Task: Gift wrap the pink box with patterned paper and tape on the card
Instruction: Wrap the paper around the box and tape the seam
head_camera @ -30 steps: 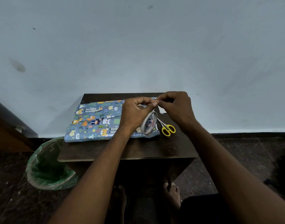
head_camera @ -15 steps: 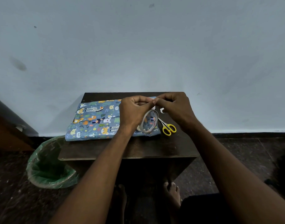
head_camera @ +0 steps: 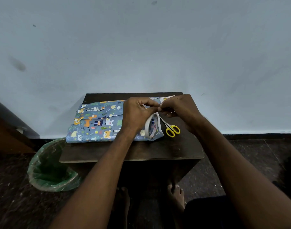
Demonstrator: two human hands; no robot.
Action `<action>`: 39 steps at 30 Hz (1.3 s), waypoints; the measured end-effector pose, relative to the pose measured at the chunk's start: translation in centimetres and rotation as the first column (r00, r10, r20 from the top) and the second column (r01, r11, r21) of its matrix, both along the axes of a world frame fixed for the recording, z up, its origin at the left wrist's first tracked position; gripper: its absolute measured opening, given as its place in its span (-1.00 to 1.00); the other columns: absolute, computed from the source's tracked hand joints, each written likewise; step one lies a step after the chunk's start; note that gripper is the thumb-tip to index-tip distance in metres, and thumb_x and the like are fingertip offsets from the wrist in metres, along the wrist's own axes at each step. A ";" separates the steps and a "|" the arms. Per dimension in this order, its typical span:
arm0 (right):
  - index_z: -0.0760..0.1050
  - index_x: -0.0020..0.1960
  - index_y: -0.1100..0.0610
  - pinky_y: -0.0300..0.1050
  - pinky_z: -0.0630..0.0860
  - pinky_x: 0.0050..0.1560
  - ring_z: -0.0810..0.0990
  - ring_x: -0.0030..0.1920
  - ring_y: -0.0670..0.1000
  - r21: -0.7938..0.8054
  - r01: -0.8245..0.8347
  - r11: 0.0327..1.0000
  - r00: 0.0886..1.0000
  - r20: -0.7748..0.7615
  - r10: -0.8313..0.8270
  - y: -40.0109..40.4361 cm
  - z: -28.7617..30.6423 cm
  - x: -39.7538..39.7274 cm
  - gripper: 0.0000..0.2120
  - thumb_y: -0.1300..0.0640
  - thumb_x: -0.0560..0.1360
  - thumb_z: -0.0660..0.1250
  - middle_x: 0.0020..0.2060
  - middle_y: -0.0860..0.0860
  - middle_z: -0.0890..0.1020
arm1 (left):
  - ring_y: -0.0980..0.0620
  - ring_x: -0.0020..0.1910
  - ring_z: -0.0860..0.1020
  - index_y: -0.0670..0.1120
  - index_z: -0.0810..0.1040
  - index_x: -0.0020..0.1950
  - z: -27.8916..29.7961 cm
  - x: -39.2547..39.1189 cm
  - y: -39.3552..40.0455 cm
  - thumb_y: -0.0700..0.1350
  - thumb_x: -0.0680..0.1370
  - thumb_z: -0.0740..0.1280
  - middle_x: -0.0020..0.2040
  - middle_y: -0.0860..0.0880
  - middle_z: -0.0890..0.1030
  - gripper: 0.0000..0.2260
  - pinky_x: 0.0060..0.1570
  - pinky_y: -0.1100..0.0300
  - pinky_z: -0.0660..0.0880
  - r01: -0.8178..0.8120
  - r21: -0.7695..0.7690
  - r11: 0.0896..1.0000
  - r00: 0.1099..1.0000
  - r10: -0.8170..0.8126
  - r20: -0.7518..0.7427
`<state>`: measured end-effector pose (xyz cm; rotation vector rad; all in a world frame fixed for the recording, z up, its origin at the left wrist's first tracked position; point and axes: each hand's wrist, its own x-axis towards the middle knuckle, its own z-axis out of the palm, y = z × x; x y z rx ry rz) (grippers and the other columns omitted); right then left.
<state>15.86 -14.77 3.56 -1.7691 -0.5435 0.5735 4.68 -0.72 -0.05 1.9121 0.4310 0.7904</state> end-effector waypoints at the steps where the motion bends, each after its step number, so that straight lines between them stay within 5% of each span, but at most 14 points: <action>1: 0.68 -0.16 0.38 -0.06 0.56 -0.21 0.60 -0.26 0.05 -0.012 -0.014 1.000 0.999 0.041 0.015 0.0 -0.1 0.1 -0.82 0.23 0.39 0.44 -0.16 0.37 0.67 | 0.35 -0.37 0.59 -0.10 0.81 -0.10 -0.1 0.0 0.0 -0.22 0.42 0.66 -0.18 0.05 0.77 -0.90 -0.24 0.39 0.48 0.002 0.010 1.000 1.000 -0.002 -0.001; 9: 0.76 -0.24 0.11 0.01 0.63 -0.20 0.69 -0.29 0.13 -0.108 -0.020 0.994 0.978 0.206 0.042 0.9 -1.0 0.0 -0.84 0.17 0.46 0.42 -0.35 0.12 0.72 | 0.38 -0.32 0.60 -0.08 0.80 -0.12 -0.5 -0.1 0.0 -0.15 0.45 0.66 -0.23 0.14 0.73 -0.92 -0.22 0.40 0.48 -0.053 0.122 0.991 0.998 0.057 -0.028; 15: 0.71 -0.13 0.34 0.02 0.63 -0.10 0.65 -0.29 0.04 0.019 0.040 0.999 0.998 -0.048 -0.039 1.2 -1.3 -0.2 -0.87 0.25 0.49 0.49 -0.24 0.28 0.72 | 0.24 -0.25 0.68 -0.03 0.79 -0.11 -0.2 -0.1 0.1 -0.13 0.44 0.65 -0.23 0.15 0.74 -0.91 -0.19 0.29 0.59 -0.049 0.123 0.991 0.996 0.057 -0.063; 20: 0.68 -0.12 0.38 -0.10 0.49 -0.21 0.58 -0.30 0.02 0.059 0.108 0.992 0.965 -0.248 -0.090 1.3 -1.9 0.9 -0.85 0.26 0.47 0.51 -0.26 0.19 0.71 | 0.17 -0.35 0.62 -0.04 0.67 -0.15 -0.1 -0.1 0.4 -0.01 0.36 0.72 -0.34 0.06 0.67 -0.73 -0.33 0.30 0.50 -0.109 0.087 0.990 0.986 0.119 -0.115; 24: 0.59 -0.25 0.23 -0.11 0.49 -0.33 0.55 -0.40 0.01 -0.028 0.247 0.969 0.969 -0.015 -0.247 1.6 -3.1 1.9 -0.77 0.15 0.55 0.36 -0.37 0.12 0.64 | 0.14 -0.43 0.62 -0.03 0.68 -0.12 0.6 -0.5 0.9 0.08 0.49 0.63 -0.40 -0.01 0.67 -0.77 -0.35 0.32 0.46 -0.075 0.044 0.996 0.977 0.082 -0.198; 30: 0.54 -0.35 0.29 0.00 0.46 -0.12 0.61 -0.30 0.13 -0.167 0.242 0.956 0.914 0.368 -0.168 3.1 -3.9 1.7 -0.44 -0.03 0.69 0.21 -0.43 0.12 0.62 | 0.01 -0.38 0.66 -0.06 0.74 0.02 1.4 -0.9 1.6 0.02 0.53 0.59 -0.28 -0.05 0.75 -0.82 -0.25 0.21 0.55 0.178 -0.140 0.974 0.906 -0.218 -0.364; 34: 0.58 -0.42 0.17 -0.05 0.56 -0.25 0.62 -0.43 0.01 -0.058 0.249 0.967 0.907 0.364 -0.212 3.7 -4.3 2.7 -0.57 -0.04 0.52 0.49 -0.49 0.01 0.64 | 0.03 -0.37 0.62 -0.19 0.75 0.14 1.5 -0.6 2.5 -0.29 0.60 0.46 -0.15 -0.16 0.77 -0.86 -0.35 0.28 0.53 0.229 -0.248 0.941 0.910 -0.298 -0.290; 39: 0.72 -0.28 0.08 -0.18 0.53 -0.24 0.59 -0.42 -0.16 0.050 0.347 0.936 0.901 0.258 -0.348 4.7 -4.2 4.8 -0.87 0.17 0.44 0.58 -0.42 -0.05 0.69 | 0.10 -0.45 0.46 -0.14 0.76 0.08 2.1 0.7 3.2 -0.18 0.66 0.42 -0.15 -0.12 0.77 -0.88 -0.37 0.25 0.46 0.050 -0.409 0.911 0.993 -0.088 -0.076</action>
